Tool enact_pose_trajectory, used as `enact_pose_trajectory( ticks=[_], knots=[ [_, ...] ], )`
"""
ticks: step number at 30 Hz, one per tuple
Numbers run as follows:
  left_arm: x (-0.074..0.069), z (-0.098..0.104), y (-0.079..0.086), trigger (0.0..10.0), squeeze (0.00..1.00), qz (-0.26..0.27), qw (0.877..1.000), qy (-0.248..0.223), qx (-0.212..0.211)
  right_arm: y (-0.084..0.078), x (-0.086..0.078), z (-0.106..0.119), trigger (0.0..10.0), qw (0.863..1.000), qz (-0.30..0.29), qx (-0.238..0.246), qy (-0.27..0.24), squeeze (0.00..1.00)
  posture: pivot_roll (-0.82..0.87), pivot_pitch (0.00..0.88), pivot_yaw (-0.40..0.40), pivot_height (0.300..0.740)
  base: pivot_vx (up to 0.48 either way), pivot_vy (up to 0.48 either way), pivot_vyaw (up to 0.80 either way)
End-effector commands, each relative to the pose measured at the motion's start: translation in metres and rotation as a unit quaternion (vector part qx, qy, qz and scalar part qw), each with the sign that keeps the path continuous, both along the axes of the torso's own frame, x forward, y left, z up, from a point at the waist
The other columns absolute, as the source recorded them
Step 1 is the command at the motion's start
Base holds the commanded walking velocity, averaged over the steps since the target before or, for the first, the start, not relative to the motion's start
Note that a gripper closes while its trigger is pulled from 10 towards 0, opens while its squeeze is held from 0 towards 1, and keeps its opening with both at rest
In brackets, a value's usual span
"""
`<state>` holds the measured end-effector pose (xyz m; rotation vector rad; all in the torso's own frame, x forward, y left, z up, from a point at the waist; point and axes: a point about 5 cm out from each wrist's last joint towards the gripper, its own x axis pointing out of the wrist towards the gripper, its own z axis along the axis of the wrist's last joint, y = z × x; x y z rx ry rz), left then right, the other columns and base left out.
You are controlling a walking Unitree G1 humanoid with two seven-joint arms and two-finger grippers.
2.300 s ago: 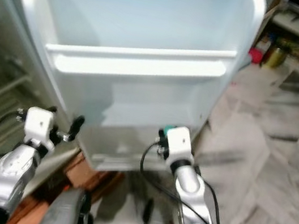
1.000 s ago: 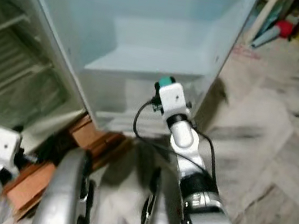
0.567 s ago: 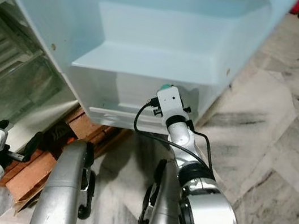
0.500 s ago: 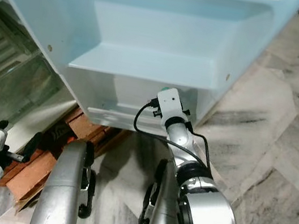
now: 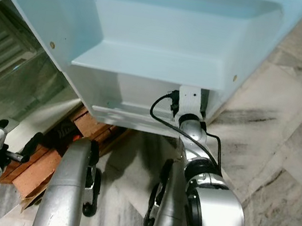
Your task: Restocking fridge
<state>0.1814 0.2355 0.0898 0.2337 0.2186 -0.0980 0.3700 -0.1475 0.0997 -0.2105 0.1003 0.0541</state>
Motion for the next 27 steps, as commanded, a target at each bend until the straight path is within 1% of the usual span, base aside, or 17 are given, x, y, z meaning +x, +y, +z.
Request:
enact_pose_trajectory(
  ticks=[1,3,4,6,7,8,9,12,15,16,17,18,19,20,21,26,27],
  knots=[
    [-0.003,-0.004,0.003,10.0,0.0,0.004,1.0,0.016,0.004,-0.02,-0.008,-0.016,10.0,0.999,-0.039,0.005,0.037,1.0,0.27,0.335,0.045,0.581,0.0,0.0,0.0],
    [0.001,-0.004,0.003,10.0,0.0,0.003,1.0,0.012,0.004,-0.019,-0.004,-0.008,10.0,0.999,-0.023,-0.008,0.021,1.0,0.27,0.325,0.044,0.581,0.0,0.0,0.0],
    [0.005,-0.004,0.004,10.0,0.0,0.007,1.0,0.009,0.006,-0.013,-0.001,-0.002,10.0,1.0,0.004,-0.003,0.015,1.0,0.26,0.318,0.045,0.581,0.0,0.0,0.0],
    [0.006,-0.005,0.004,10.0,0.0,0.009,1.0,0.009,0.007,-0.011,0.0,0.0,10.0,1.0,0.013,0.0,0.014,1.0,0.26,0.316,0.045,0.581,0.0,0.0,0.0],
    [0.012,-0.005,0.003,10.0,0.0,0.004,1.0,0.006,0.005,-0.006,0.005,0.008,10.0,0.999,0.041,-0.011,0.006,1.0,0.25,0.3,0.043,0.581,0.0,0.0,0.0],
    [0.012,-0.005,0.003,10.0,0.0,0.004,1.0,0.006,0.005,-0.006,0.005,0.008,10.0,0.999,0.041,-0.011,0.006,1.0,0.25,0.3,0.043,0.581,0.0,0.0,0.0],
    [0.017,-0.006,0.001,10.0,0.0,-0.002,1.0,0.002,0.004,-0.002,0.009,0.017,10.0,0.998,0.059,-0.023,-0.005,1.0,0.24,0.285,0.042,0.581,0.0,0.0,0.0],
    [0.024,-0.005,-0.002,10.0,0.0,-0.006,1.0,-0.005,0.002,0.001,0.015,0.031,10.0,0.996,0.08,-0.033,-0.019,1.0,0.23,0.273,0.039,0.581,0.0,0.0,0.0],
    [0.033,-0.005,-0.005,10.0,0.0,-0.007,1.0,-0.013,-0.002,0.005,0.02,0.044,10.0,0.993,0.102,-0.047,-0.038,1.0,0.2,0.245,0.034,0.581,0.0,0.0,0.0],
    [0.033,-0.005,-0.005,10.0,0.0,-0.007,1.0,-0.013,-0.002,0.005,0.02,0.044,10.0,0.993,0.102,-0.047,-0.038,1.0,0.2,0.245,0.034,0.581,0.0,0.0,0.0],
    [0.037,-0.006,-0.006,10.0,0.0,-0.009,1.0,-0.017,-0.002,0.005,0.021,0.049,10.0,0.991,0.11,-0.054,-0.049,1.0,0.18,0.227,0.033,0.581,0.0,0.0,0.0],
    [0.042,-0.007,-0.007,10.0,0.0,-0.011,1.0,-0.02,-0.003,0.007,0.022,0.053,10.0,0.99,0.12,-0.047,-0.058,0.93,0.17,0.212,0.032,0.581,0.0,0.0,0.0],
    [0.042,-0.007,-0.007,10.0,0.0,-0.011,1.0,-0.02,-0.003,0.007,0.022,0.053,10.0,0.99,0.12,-0.047,-0.058,0.93,0.17,0.212,0.032,0.581,0.0,0.0,0.0],
    [0.045,-0.008,-0.008,10.0,0.0,-0.012,1.0,-0.023,-0.004,0.009,0.021,0.054,10.0,0.989,0.131,-0.041,-0.063,0.8,0.16,0.197,0.03,0.581,0.0,0.0,0.0],
    [0.052,-0.009,-0.01,10.0,0.0,-0.016,1.0,-0.026,-0.004,0.012,0.021,0.055,10.0,0.986,0.143,-0.047,-0.069,0.0,0.15,0.174,0.029,0.581,0.0,0.0,0.0],
    [0.059,-0.012,-0.011,10.0,0.0,-0.018,0.999,-0.029,-0.006,0.018,0.015,0.051,10.0,0.981,0.169,-0.043,-0.081,0.0,0.12,0.142,0.033,0.581,0.0,0.0,0.0],
    [0.06,-0.013,-0.01,10.0,0.0,-0.018,0.999,-0.03,-0.005,0.019,0.011,0.047,10.0,0.98,0.178,-0.033,-0.083,0.0,0.11,0.132,0.034,0.581,0.0,0.0,0.0]
  ],
)
